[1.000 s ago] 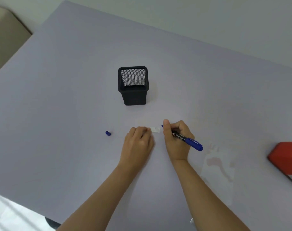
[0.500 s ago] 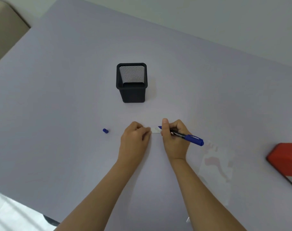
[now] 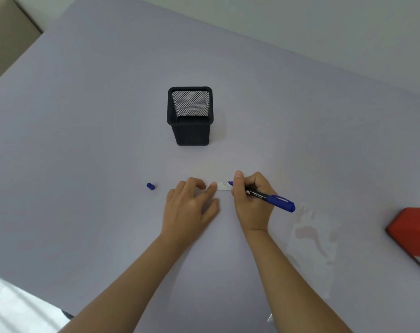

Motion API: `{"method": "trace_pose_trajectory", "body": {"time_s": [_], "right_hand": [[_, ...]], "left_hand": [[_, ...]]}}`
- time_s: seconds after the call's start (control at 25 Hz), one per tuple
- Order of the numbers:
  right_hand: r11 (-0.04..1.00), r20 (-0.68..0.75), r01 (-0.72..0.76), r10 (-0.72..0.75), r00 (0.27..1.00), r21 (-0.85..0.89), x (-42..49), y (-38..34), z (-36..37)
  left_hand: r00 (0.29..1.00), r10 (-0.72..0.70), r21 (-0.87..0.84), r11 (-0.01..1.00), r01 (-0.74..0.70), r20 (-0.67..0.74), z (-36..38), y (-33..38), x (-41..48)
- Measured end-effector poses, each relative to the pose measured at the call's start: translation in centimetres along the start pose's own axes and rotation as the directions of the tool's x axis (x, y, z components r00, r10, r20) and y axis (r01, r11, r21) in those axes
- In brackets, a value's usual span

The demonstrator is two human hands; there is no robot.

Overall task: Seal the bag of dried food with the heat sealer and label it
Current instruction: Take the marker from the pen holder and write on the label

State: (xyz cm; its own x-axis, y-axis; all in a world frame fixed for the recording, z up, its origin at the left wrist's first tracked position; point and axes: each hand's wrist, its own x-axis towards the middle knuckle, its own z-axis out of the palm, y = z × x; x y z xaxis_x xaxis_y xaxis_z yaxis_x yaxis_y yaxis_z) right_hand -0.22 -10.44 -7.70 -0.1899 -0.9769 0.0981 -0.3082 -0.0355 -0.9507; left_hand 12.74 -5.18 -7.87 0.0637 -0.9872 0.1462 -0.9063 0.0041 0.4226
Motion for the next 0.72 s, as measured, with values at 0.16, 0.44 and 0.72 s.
{"method": "trace_pose_trajectory", "body": {"time_s": [0.16,0.44,0.72], "right_hand": [[1.0,-0.026,0.0,0.0,1.0,0.021,-0.1,-0.1,0.0],[0.998,-0.034,-0.048,0.05,0.998,0.043,0.0,-0.5,0.0],[0.997,0.048,-0.078,0.078,0.996,0.008,0.1,0.1,0.1]], "left_hand": [[0.987,-0.153,-0.215,0.967,0.141,-0.041,-0.2,0.4,0.3],[0.992,-0.118,-0.272,0.954,0.128,0.052,-0.8,0.9,2.3],[0.993,-0.113,-0.302,0.946,0.117,0.033,-0.2,0.9,2.7]]}}
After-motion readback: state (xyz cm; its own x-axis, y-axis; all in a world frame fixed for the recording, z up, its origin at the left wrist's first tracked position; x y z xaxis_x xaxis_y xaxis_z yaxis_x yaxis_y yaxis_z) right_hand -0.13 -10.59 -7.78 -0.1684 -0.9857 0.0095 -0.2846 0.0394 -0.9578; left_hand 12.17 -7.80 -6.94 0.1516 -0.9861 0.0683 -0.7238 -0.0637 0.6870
